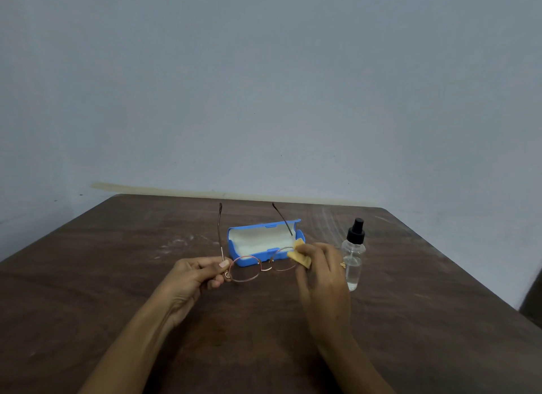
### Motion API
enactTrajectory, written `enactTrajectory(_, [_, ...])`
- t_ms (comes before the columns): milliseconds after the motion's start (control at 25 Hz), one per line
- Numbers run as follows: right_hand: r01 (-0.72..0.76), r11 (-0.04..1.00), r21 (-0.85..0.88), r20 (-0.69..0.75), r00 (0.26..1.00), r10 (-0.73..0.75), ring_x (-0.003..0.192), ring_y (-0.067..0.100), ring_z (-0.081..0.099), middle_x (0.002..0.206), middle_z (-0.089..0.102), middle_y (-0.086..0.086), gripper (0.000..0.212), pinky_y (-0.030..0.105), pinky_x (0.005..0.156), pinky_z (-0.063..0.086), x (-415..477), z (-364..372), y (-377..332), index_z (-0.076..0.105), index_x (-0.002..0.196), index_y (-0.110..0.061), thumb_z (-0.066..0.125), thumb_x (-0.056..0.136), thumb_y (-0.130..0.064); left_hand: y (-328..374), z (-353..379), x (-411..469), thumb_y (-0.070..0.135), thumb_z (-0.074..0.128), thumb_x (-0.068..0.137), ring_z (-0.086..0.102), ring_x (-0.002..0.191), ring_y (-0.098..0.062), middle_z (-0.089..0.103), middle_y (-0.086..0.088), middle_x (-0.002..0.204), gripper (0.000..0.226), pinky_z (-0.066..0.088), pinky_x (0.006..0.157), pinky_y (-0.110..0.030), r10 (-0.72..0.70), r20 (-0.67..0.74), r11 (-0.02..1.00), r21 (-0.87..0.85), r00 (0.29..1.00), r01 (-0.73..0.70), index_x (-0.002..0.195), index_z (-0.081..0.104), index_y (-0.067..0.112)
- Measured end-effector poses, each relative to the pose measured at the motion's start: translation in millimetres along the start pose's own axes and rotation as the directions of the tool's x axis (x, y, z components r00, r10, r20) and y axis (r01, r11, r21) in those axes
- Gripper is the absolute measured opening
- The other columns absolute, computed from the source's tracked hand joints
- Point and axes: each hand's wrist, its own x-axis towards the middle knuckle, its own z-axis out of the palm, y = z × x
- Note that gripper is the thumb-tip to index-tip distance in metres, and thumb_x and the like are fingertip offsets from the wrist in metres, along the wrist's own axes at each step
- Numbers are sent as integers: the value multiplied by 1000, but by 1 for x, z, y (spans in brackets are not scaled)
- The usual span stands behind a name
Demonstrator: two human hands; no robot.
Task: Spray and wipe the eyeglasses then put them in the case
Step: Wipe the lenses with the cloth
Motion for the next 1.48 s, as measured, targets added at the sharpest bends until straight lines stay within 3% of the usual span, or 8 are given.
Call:
enactTrajectory(160, [-160, 971, 175, -9, 986, 164, 86, -6, 49, 96, 52, -3, 24, -5, 73, 32, 3, -5, -6, 60, 104, -15, 44, 86, -19, -2, -1, 0, -4, 54, 81, 45, 33, -2, 56, 0, 39, 12, 39, 38, -8, 40, 11, 998, 42, 999, -40, 83, 65, -2])
enactTrajectory(480, [-460, 838, 294, 124, 887, 444, 79, -19, 45, 93, 43, -6, 24, -5, 65, 35, 7, -8, -2, 63, 102, -11, 45, 90, 0, -4, -3, 2, -3, 55, 81, 48, 37, -3, 58, 1, 40, 13, 41, 40, -11, 177, 9, 972, 153, 984, -177, 87, 67, 2])
enactTrajectory(800, [-506, 831, 232, 237, 858, 456, 99, 8, 46, 113, 45, 1, 51, -8, 72, 31, 6, -13, 4, 46, 129, -12, 63, 81, -4, -3, -2, 1, -4, 55, 81, 48, 35, -3, 55, -1, 36, 15, 41, 39, -11, 243, -8, 955, 176, 970, -237, 82, 66, 6])
enactTrajectory(960, [-591, 770, 243, 251, 805, 538, 101, 8, 50, 116, 53, -2, 53, 15, 82, 37, 1, -26, 8, 41, 132, -14, 61, 84, -5, -5, 0, 2, -5, 54, 81, 47, 34, -3, 54, -2, 35, 16, 41, 39, -11, 252, 2, 952, 179, 968, -248, 87, 66, 5])
enactTrajectory(1080, [-645, 727, 238, 241, 764, 599, 80, 10, 58, 95, 63, 1, 38, 31, 76, 47, 1, -40, 17, 47, 111, -19, 66, 80, -8, -7, 2, 1, -4, 54, 82, 47, 34, -3, 54, -2, 35, 17, 41, 39, -11, 252, 7, 952, 177, 968, -249, 89, 65, 7])
enactTrajectory(1160, [-731, 629, 264, 308, 682, 663, 69, 13, 58, 89, 64, 6, 21, 34, 66, 51, 0, -48, 19, 49, 101, -13, 61, 84, -8, -8, 3, 1, -4, 54, 82, 46, 34, -3, 54, -1, 35, 18, 42, 40, -11, 253, 14, 951, 180, 967, -251, 91, 65, 7])
enactTrajectory(1360, [-880, -92, 466, 640, 264, 721, 54, 14, 51, 78, 60, 13, 12, 18, 39, 46, 8, -64, 19, 59, 88, -1, 50, 90, -9, -11, 3, 2, -4, 54, 82, 47, 35, -4, 54, 0, 35, 19, 41, 39, -11, 249, 18, 950, 187, 968, -248, 94, 65, 6])
enactTrajectory(1480, [-897, -137, 420, 688, 216, 692, 51, 12, 55, 75, 62, 14, 9, 13, 37, 46, 12, -70, 20, 59, 89, 7, 58, 83, 1, -11, 2, 2, -4, 54, 82, 47, 35, -3, 54, 0, 36, 18, 41, 40, -11, 247, 21, 952, 184, 969, -246, 91, 65, 7])
